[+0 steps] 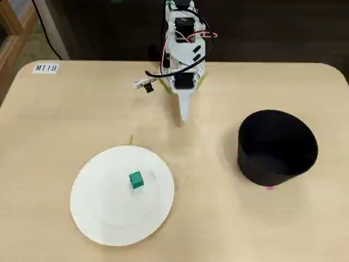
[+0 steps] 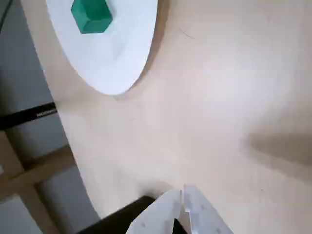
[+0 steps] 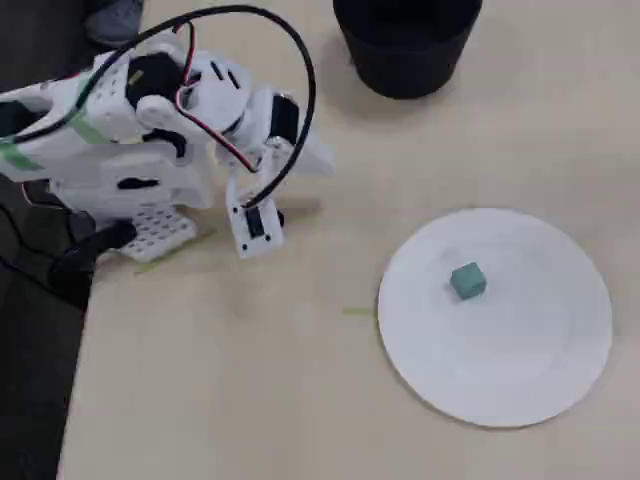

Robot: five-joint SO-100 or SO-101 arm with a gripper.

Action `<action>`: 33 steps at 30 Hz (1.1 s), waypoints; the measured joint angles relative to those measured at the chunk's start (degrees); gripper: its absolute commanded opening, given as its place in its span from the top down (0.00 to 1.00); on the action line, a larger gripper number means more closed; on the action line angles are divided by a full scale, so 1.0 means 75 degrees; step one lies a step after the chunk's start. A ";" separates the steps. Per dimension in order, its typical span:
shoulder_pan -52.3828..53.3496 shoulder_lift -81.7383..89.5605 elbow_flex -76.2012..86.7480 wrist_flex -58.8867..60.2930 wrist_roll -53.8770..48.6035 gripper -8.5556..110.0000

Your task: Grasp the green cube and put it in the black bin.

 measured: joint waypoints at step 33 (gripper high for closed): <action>-0.0937 -0.6797 -0.8086 0.3352 -0.0516 0.93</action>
